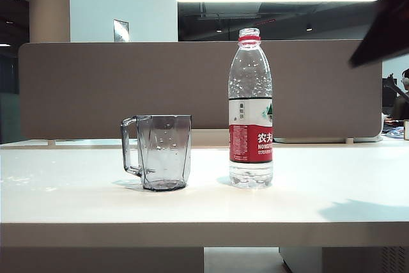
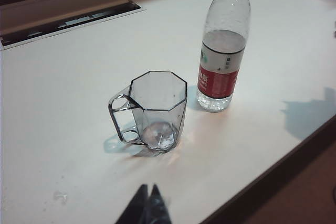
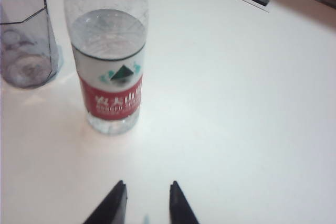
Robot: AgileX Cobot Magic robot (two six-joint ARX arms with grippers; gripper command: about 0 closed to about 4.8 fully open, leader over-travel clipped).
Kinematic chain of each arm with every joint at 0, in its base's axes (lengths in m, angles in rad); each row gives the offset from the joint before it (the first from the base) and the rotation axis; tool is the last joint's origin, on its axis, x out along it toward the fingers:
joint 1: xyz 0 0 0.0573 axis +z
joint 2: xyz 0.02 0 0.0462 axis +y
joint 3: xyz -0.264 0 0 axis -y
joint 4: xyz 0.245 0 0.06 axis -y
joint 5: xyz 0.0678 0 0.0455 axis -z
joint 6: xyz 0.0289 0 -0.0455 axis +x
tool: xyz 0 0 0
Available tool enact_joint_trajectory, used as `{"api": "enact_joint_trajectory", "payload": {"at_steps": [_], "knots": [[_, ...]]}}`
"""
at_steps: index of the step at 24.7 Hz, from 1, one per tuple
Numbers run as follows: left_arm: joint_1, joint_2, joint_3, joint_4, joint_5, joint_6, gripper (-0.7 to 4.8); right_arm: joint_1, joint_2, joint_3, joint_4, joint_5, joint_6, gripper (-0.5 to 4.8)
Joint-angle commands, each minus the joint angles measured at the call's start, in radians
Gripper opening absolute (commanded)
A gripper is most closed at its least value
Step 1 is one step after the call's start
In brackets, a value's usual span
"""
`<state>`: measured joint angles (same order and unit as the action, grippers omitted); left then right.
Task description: Pick up the mineral water bottle on the table and pour water into the mug until it's half full.
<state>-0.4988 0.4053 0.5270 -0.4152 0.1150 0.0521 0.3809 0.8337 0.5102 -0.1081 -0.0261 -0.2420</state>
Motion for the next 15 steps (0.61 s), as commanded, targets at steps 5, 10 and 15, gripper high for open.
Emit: {"api": "enact_joint_trajectory", "payload": {"at_steps": [5,10,15], "knots": [[0.001,-0.001,0.005,0.010,0.002,0.000,-0.05,0.000,0.335,0.001,0.522,-0.003,0.148,1.40],[0.001,-0.001,0.005,0.010,0.001,0.000,-0.05,0.000,0.436,-0.063,0.806,-0.003,0.303,1.50],[0.001,-0.001,0.005,0.010,0.001,0.000,-0.05,0.001,0.467,-0.212,1.048,-0.019,0.381,1.72]]}}
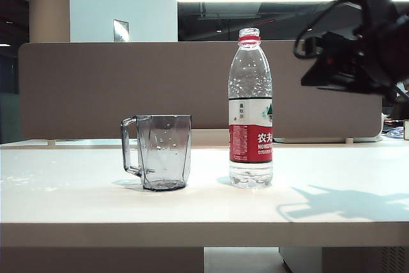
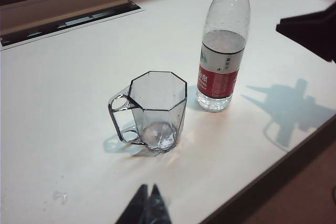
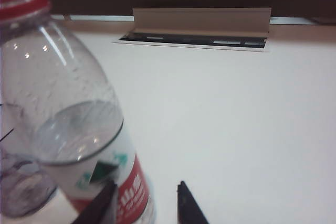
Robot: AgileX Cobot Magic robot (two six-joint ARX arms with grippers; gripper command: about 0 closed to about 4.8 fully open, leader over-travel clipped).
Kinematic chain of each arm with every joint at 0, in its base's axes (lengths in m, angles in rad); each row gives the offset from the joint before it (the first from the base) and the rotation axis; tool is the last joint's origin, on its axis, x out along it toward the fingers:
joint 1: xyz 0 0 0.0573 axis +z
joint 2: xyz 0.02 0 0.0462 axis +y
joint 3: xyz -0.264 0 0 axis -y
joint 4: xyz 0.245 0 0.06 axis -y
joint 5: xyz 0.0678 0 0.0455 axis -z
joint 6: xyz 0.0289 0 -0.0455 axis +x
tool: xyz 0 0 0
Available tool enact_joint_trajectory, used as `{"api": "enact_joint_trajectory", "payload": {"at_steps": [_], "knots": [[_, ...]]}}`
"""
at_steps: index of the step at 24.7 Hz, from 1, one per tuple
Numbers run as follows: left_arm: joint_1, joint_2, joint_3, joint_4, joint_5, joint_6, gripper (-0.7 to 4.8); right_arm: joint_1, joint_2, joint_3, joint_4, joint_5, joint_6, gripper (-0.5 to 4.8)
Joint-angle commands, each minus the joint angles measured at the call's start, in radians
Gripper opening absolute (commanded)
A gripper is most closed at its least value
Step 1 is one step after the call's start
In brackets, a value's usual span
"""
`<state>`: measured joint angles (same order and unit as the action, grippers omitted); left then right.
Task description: Pick up the mineral water bottle on the table and pour water into the mug until it's half full.
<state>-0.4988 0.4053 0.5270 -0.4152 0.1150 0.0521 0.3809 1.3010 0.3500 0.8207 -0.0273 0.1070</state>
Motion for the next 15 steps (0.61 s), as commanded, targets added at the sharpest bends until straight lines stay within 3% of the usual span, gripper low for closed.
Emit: {"api": "enact_joint_trajectory", "payload": {"at_steps": [1,5,6,7,10,15], "knots": [[0.001,-0.001,0.005,0.010,0.001,0.000,-0.05,0.001,-0.001,-0.085,0.152,-0.029,0.032,1.79],[0.001,-0.001,0.005,0.010,0.001,0.000,-0.05,0.007,-0.001,-0.196,0.245,-0.043,0.029,2.08],[0.001,-0.001,0.005,0.010,0.001,0.000,-0.05,0.007,-0.001,-0.204,0.246,-0.043,0.023,2.40],[0.001,-0.001,0.005,0.010,0.001,0.000,-0.05,0.007,0.000,-0.205,0.241,-0.048,0.023,3.17],[0.001,-0.001,0.005,0.010,0.001,0.000,-0.05,0.007,0.019,-0.201,0.255,-0.070,0.023,4.24],[0.001,-0.001,0.005,0.010,0.001,0.000,-0.05,0.008,0.126,-0.201,0.335,-0.072,-0.009,4.32]]}}
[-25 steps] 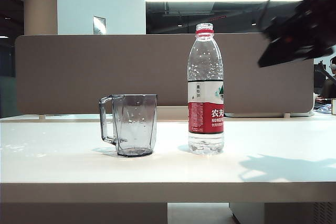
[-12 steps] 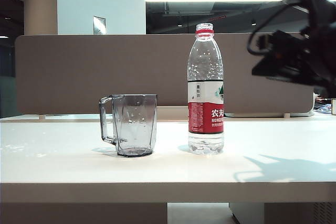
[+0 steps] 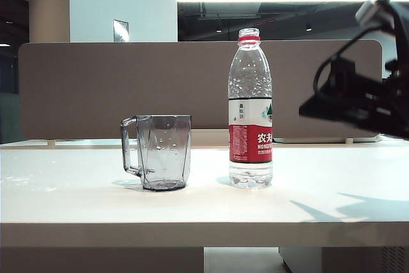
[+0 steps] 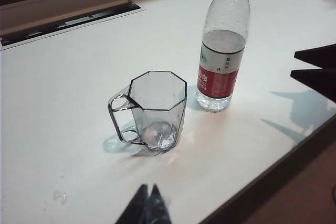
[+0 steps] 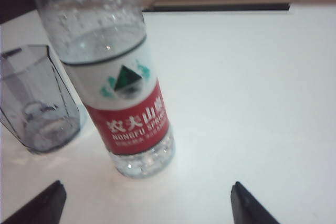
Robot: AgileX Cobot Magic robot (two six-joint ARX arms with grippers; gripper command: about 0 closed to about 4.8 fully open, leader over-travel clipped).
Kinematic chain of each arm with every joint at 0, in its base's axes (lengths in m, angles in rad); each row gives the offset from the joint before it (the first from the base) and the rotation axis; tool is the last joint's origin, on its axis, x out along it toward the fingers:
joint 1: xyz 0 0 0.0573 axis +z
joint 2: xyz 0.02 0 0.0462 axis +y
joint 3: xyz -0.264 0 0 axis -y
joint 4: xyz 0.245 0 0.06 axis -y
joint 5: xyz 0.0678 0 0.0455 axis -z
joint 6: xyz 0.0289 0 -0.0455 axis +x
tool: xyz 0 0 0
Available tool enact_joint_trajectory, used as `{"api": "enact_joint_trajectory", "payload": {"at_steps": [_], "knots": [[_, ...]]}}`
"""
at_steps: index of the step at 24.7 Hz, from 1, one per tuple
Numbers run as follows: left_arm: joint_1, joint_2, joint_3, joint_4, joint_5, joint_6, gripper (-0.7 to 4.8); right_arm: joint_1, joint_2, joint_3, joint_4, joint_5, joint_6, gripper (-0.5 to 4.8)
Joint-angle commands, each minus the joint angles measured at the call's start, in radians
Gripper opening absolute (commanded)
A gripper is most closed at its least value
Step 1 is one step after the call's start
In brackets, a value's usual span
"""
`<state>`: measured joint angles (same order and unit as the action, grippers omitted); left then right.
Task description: Pick up the mineral water bottle on the table and pour water into the mug until it's half full.
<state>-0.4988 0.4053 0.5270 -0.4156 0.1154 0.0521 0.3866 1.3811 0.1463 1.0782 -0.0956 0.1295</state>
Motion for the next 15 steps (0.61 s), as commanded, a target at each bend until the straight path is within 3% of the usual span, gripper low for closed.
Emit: {"api": "enact_joint_trajectory", "payload": {"at_steps": [1,7,9,12,15], "knots": [[0.001,-0.001,0.005,0.010,0.001,0.000,-0.05,0.008,0.076,0.003,0.116,-0.003,-0.047,4.32],[0.001,-0.001,0.005,0.010,0.001,0.000,-0.05,0.052,0.294,0.067,0.321,-0.004,-0.061,4.32],[0.001,-0.001,0.005,0.010,0.001,0.000,-0.05,0.058,0.328,0.097,0.324,-0.008,-0.063,4.33],[0.001,-0.001,0.005,0.010,0.000,0.000,-0.05,0.063,0.367,0.145,0.324,-0.011,-0.072,4.79],[0.001,-0.001,0.005,0.010,0.001,0.000,-0.05,0.063,0.394,0.202,0.314,-0.014,-0.082,4.79]]}}
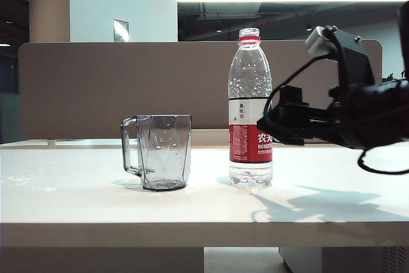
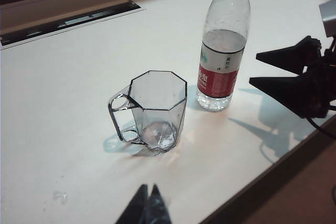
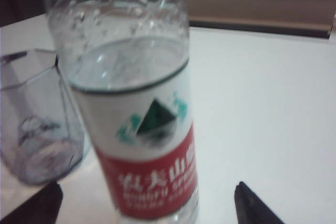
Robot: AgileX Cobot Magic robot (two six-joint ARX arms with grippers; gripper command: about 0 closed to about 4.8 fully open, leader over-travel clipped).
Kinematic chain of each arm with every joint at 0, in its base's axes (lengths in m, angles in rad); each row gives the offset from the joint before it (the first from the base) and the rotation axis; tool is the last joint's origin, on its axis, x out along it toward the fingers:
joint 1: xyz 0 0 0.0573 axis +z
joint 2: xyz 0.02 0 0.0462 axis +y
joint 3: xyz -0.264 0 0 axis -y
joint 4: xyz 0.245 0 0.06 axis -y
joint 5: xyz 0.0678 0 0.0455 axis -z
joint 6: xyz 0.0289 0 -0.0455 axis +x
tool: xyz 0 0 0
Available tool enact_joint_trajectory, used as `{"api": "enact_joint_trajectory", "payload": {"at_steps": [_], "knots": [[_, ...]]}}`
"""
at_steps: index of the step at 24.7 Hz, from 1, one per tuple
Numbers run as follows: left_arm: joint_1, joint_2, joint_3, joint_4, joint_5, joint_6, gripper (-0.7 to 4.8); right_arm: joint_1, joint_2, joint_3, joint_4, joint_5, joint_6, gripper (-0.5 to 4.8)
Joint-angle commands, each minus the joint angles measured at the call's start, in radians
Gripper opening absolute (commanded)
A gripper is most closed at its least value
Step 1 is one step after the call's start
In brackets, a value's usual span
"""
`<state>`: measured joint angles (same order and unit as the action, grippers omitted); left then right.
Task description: Pick up the mineral water bottle on the table and pour water into the mug until it's half full.
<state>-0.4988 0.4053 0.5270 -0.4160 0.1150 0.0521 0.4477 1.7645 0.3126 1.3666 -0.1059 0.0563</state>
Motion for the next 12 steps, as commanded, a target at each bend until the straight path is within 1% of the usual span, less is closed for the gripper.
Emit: {"api": "enact_joint_trajectory", "payload": {"at_steps": [1,6,12], "knots": [[0.001,-0.001,0.005,0.010,0.001,0.000,-0.05,0.002,0.017,0.050,0.016,-0.008,-0.008,4.79],[0.001,-0.001,0.005,0.010,0.001,0.000,-0.05,0.002,0.050,0.122,-0.023,-0.049,-0.009,4.79],[0.001,-0.001,0.005,0.010,0.001,0.000,-0.05,0.002,0.134,0.229,-0.056,-0.055,-0.008,4.79]]}}
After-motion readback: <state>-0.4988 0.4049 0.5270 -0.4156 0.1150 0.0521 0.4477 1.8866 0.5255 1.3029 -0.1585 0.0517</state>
